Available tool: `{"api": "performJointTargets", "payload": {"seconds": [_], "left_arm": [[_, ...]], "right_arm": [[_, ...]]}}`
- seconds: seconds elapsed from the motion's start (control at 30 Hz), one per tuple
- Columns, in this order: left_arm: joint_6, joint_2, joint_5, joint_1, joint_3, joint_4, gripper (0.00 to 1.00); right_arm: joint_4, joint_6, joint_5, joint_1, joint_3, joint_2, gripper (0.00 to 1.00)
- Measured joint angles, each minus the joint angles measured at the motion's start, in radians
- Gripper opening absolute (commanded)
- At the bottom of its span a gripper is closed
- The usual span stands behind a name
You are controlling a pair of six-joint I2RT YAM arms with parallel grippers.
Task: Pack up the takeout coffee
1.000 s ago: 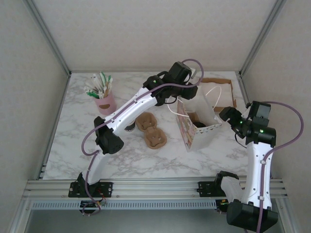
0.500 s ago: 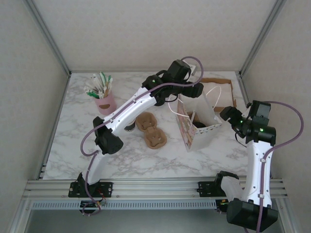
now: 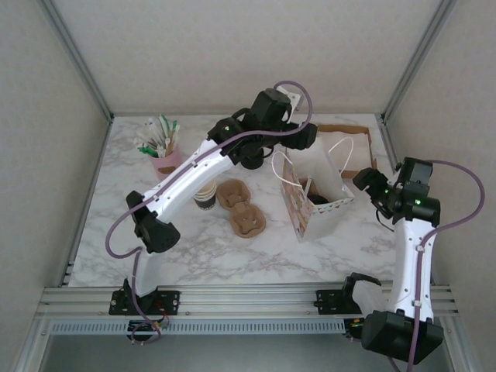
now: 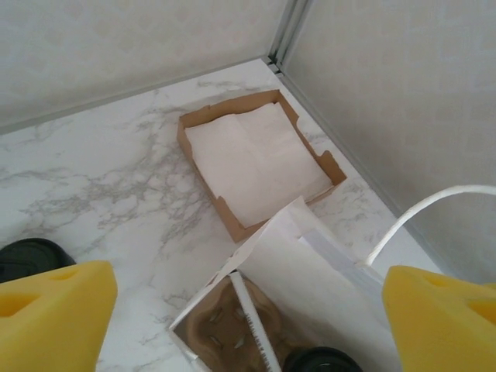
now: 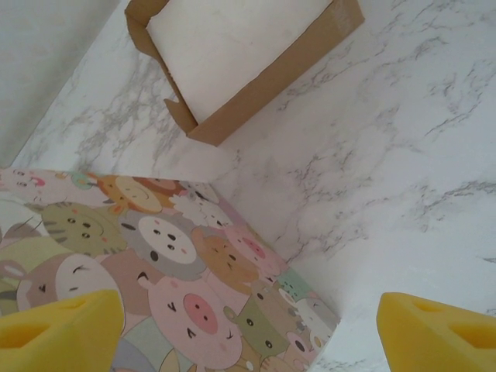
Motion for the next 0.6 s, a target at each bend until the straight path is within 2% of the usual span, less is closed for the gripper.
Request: {"api": "performJointTargets", "payload": {"seconds": [0.07, 0.23, 0.43, 0.6], "left_arm": [[0.000, -0.030, -0.007, 0.002, -0.054, 0.019, 0.99], [-0.006, -0.130, -0.014, 0.029, -0.236, 0.096, 1.00], [-0.041, -0.256, 0.029, 0.131, -0.476, 0.222, 1.00], [-0.077, -0.318, 0.083, 0.220, -0.620, 0.310, 1.00]], "right_arm": [[0.012, 0.009, 0.003, -0.010, 0.009, 0.026, 0.86], [0.075, 0.026, -0.001, -0.018, 0.047, 0.149, 0.85], [0.137, 0.037, -0.030, -0.014, 0.129, 0.346, 0.83], [0.142, 0.032, -0.020, 0.035, 0.270, 0.499, 0.82]]}}
